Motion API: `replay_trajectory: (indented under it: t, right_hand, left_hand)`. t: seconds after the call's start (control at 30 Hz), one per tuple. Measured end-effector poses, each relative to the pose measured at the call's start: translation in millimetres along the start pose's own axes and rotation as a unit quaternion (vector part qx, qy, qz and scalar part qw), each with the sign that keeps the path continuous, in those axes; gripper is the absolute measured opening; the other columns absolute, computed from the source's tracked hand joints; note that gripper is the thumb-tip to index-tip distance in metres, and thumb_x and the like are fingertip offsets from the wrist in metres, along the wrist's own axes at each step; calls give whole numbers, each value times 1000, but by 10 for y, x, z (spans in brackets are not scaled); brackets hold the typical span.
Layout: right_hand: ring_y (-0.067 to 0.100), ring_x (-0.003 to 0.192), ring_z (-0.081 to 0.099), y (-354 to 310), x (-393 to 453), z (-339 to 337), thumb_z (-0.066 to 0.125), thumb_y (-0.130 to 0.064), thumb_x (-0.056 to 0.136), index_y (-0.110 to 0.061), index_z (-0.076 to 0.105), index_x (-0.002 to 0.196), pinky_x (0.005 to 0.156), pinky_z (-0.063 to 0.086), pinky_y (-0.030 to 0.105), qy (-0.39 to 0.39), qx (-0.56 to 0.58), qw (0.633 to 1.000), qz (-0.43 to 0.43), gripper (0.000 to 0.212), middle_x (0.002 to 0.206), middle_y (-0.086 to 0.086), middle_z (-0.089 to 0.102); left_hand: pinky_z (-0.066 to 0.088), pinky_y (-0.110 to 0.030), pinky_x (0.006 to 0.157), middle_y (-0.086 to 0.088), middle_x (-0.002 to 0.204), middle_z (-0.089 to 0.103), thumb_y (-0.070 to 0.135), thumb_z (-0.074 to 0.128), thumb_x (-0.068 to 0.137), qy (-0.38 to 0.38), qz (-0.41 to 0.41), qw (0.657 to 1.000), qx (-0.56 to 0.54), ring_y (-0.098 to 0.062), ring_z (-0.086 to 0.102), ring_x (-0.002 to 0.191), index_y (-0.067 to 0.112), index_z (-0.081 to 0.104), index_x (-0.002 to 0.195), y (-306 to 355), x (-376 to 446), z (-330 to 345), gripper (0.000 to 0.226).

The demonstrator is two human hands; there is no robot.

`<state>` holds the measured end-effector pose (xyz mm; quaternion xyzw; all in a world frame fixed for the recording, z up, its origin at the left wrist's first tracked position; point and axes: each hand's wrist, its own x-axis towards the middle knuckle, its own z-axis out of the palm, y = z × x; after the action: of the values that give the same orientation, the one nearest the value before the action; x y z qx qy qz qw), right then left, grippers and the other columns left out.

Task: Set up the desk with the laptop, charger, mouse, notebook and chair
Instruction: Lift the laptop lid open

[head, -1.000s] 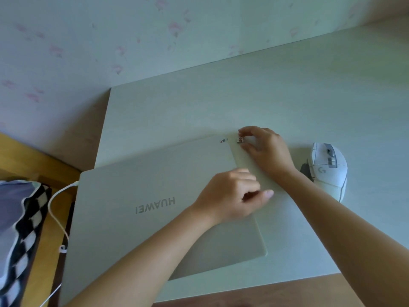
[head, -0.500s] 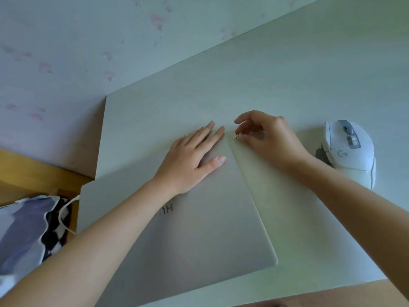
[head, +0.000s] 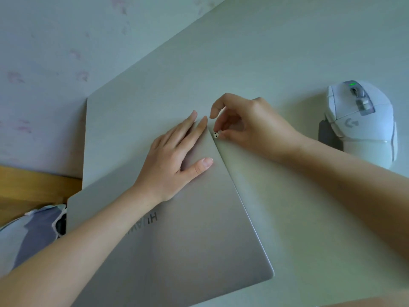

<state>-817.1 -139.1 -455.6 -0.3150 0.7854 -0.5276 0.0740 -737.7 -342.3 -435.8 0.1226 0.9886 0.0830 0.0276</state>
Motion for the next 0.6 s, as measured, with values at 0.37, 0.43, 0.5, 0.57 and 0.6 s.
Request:
replay_trajectory:
  t: [0.37, 0.43, 0.5, 0.57, 0.6]
  right_hand:
    - [1, 65, 65, -22, 5, 13, 66, 0, 76, -17, 57, 103, 67, 44, 9, 16, 51, 998, 26, 34, 77, -9, 69]
    - [5, 65, 67, -31, 18, 6, 67, 0, 75, -18, 58, 100, 66, 46, 12, 29, 86, 995, 43, 32, 80, -6, 70]
    - [8, 65, 69, -44, 21, -9, 70, 0, 74, -17, 58, 96, 65, 47, 14, 31, 104, 993, 48, 31, 85, -4, 69]
    - [7, 64, 69, -53, 18, -18, 72, -1, 73, -18, 58, 92, 65, 47, 15, 25, 94, 994, 40, 29, 86, -5, 68]
    - [7, 64, 69, -56, 18, -17, 71, -1, 73, -18, 57, 89, 64, 46, 16, 22, 88, 995, 38, 28, 84, -6, 68]
  left_hand:
    - [21, -47, 116, 10, 162, 4, 64, 32, 88, -11, -4, 1000, 4, -8, 8, 148, 32, 13, 152, 21, 4, -19, 74]
    - [20, -47, 117, 11, 162, 3, 64, 32, 88, -13, -6, 1000, 3, -7, 6, 148, 33, 12, 152, 27, 0, -24, 74]
    - [20, -47, 117, 11, 162, 3, 64, 32, 89, -14, -8, 1000, 3, -7, 6, 148, 33, 12, 152, 28, -2, -27, 73]
    - [19, -42, 118, 11, 161, 4, 63, 33, 89, -9, -5, 1000, 3, -7, 7, 148, 32, 13, 152, 28, 1, -23, 73]
    - [18, -37, 118, 11, 161, 5, 63, 34, 89, -6, -3, 1000, 2, -7, 8, 148, 32, 14, 152, 29, 1, -23, 73]
